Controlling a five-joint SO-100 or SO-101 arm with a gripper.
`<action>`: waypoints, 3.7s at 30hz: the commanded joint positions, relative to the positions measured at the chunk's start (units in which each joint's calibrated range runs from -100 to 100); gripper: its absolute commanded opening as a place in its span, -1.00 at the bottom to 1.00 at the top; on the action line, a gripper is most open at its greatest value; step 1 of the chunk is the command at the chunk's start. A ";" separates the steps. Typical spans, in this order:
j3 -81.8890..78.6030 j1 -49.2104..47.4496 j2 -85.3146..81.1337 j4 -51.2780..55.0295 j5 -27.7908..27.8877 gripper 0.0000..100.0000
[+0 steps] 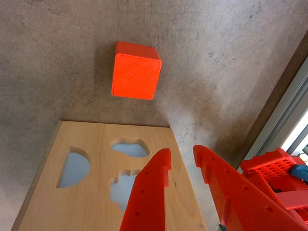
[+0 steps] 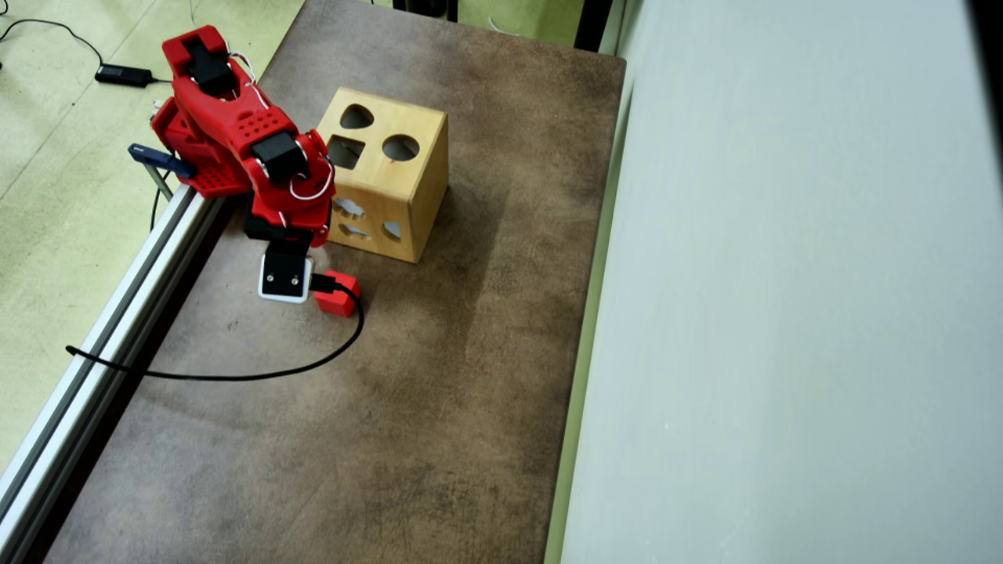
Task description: Pick and place the red cube on the square hole
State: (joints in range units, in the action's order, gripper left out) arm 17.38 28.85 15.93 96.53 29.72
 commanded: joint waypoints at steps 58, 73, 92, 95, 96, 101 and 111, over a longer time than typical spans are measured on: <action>2.21 4.50 21.73 -9.88 -0.05 0.18; 2.48 2.28 21.73 -10.68 -0.15 -0.08; 1.76 2.20 25.47 -16.15 0.00 -0.08; 1.49 2.20 25.55 -16.07 0.00 -0.08; 1.49 2.20 25.55 -16.07 0.00 -0.08; 1.49 1.76 25.55 -15.99 0.00 -0.08; -0.74 1.46 25.55 -15.91 -0.05 -0.09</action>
State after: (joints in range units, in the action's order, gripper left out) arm 17.20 30.87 42.20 80.23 29.72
